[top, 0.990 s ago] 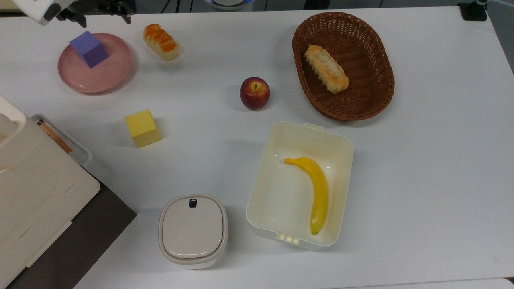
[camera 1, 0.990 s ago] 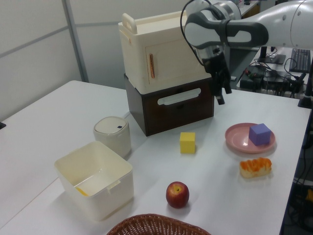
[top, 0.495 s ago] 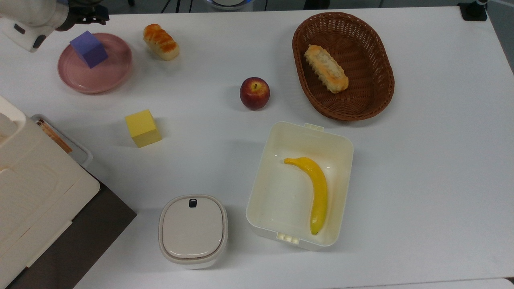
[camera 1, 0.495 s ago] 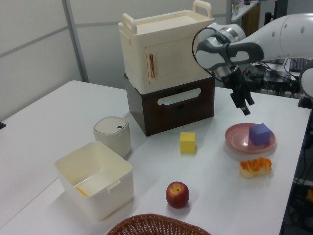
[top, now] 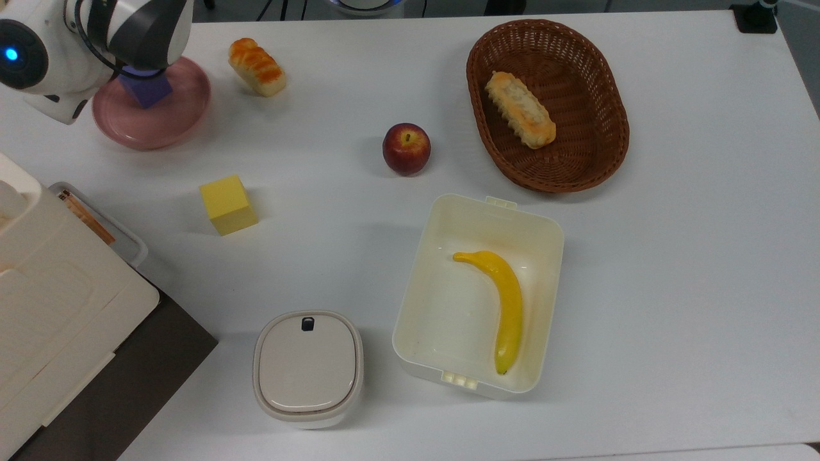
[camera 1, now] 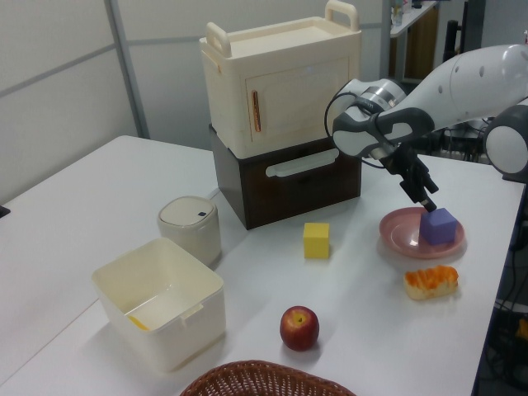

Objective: Put the purple cube on the table
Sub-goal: 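Lower the gripper around the purple cube and close it, then lift the purple cube off the plate and carry it beside the plate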

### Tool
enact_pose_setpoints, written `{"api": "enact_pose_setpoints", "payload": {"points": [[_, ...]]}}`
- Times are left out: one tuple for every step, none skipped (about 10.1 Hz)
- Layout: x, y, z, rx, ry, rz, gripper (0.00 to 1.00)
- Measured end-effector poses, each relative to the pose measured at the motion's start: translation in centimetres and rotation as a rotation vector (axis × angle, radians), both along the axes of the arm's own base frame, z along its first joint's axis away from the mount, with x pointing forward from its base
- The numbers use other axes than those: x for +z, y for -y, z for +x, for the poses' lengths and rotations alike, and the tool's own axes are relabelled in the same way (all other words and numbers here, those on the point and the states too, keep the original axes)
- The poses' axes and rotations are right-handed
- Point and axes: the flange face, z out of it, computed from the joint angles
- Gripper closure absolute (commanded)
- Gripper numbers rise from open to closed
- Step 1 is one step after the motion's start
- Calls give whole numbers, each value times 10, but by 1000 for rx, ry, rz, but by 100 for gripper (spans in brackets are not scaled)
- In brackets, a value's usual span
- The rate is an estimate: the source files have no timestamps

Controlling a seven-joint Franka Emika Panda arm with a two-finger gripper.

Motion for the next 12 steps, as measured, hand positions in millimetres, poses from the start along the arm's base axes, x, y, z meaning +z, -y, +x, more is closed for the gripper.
{"api": "enact_pose_setpoints", "payload": {"points": [[-9, 1, -1, 19, -15, -4, 0], [-20, 1, -2, 33, -36, -7, 0], [-32, -1, -2, 40, -56, 2, 0], [-46, -4, -1, 45, -75, 12, 0], [-56, -7, 0, 50, -91, 19, 7], [-61, -11, 1, 56, -100, 23, 37], [-62, -13, 1, 61, -102, 25, 71], [-62, -13, 2, 68, -106, 17, 82], [-61, -13, 2, 75, -109, 12, 85], [-59, -15, 4, 83, -109, 7, 85], [-58, -17, 6, 88, -107, 5, 85], [-53, -26, 13, 105, -97, 1, 85]]}}
